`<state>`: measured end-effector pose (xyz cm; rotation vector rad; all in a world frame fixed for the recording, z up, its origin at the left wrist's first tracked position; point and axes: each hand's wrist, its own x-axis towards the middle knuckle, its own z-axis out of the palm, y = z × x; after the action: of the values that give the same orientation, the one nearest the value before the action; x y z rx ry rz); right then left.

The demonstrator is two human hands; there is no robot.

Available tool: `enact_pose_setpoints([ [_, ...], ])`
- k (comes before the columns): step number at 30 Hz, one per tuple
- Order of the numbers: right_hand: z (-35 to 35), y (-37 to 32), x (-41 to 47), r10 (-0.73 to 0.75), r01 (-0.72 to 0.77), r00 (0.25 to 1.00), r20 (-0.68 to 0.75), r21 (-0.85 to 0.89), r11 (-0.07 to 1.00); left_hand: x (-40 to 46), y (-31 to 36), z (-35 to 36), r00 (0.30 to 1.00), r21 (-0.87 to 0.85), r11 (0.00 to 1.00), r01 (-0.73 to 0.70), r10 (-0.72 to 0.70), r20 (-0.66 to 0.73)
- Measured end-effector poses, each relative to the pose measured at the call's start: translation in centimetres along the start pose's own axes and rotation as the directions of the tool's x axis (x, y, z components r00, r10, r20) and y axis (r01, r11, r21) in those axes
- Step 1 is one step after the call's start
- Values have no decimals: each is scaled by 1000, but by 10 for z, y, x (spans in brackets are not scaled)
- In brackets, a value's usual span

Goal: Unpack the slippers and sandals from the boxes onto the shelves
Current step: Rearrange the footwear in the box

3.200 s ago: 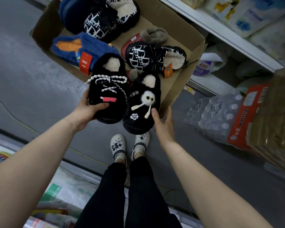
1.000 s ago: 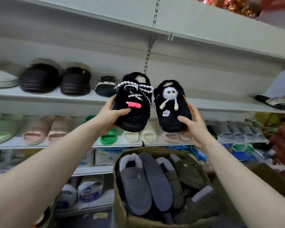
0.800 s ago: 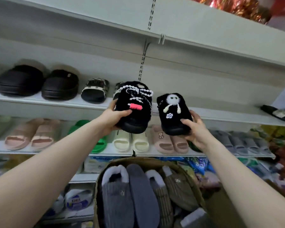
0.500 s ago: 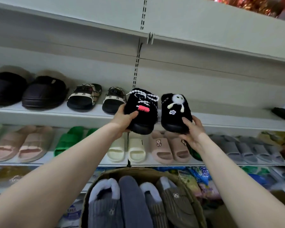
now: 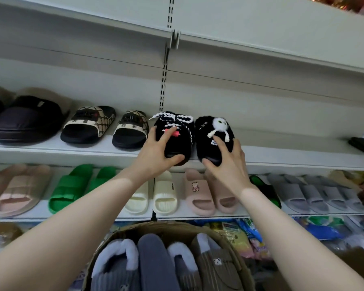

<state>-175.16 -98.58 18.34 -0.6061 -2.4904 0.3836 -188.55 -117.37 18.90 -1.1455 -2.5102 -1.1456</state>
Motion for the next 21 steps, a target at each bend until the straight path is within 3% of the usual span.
enact_pose_setpoints([
  [8,17,19,54,101,-101,995,-3,-54,993,39,4,26,998,150,987,55,-54,-14],
  [17,17,35,74,76,-71,995,66,-74,995,57,4,42,997,195,978,71,-70,-13],
  [21,5,31,72,34,-15,994,101,-191,982,53,5,40,998,323,945,47,-57,21],
])
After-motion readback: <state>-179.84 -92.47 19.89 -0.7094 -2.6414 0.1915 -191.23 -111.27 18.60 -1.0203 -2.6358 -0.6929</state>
